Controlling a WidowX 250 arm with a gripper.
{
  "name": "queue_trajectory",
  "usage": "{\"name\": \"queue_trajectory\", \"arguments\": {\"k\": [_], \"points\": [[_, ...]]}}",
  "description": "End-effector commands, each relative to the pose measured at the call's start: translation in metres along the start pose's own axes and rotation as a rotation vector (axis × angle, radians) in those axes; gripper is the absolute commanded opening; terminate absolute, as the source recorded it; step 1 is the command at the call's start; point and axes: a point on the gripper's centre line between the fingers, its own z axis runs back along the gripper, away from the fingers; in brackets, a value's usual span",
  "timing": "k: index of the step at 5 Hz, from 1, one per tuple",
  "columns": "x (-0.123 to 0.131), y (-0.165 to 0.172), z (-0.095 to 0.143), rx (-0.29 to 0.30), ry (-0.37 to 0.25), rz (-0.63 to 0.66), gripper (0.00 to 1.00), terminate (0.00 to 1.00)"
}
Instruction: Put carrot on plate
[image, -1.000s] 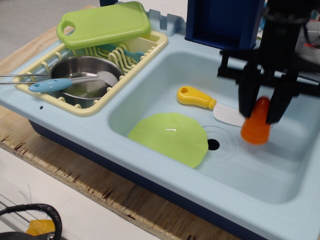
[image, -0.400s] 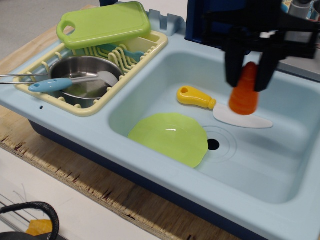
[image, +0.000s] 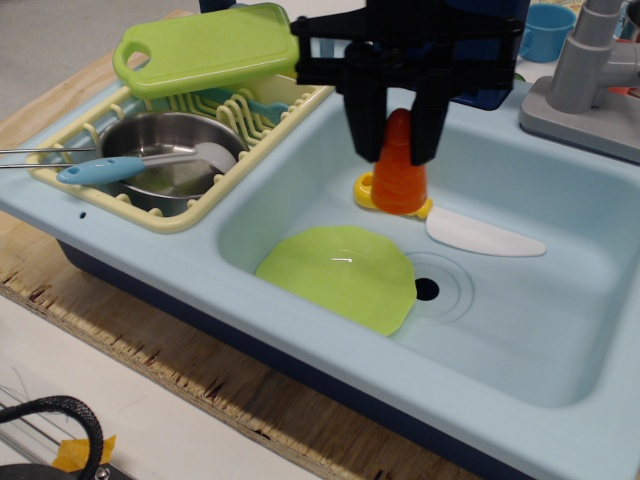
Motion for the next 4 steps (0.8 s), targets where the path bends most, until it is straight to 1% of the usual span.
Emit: {"name": "queue_trajectory", "arguments": {"k": [1, 2, 4], "points": [[-0.001, 0.016, 0.004, -0.007, -0.004, 0.056, 0.00, 0.00], [-0.004, 0.021, -0.004, -0.003, 0.027, 0.082, 0.00, 0.00], [-0.007, 0.022, -0.019, -0.006, 0.068, 0.092, 0.00, 0.00]]}}
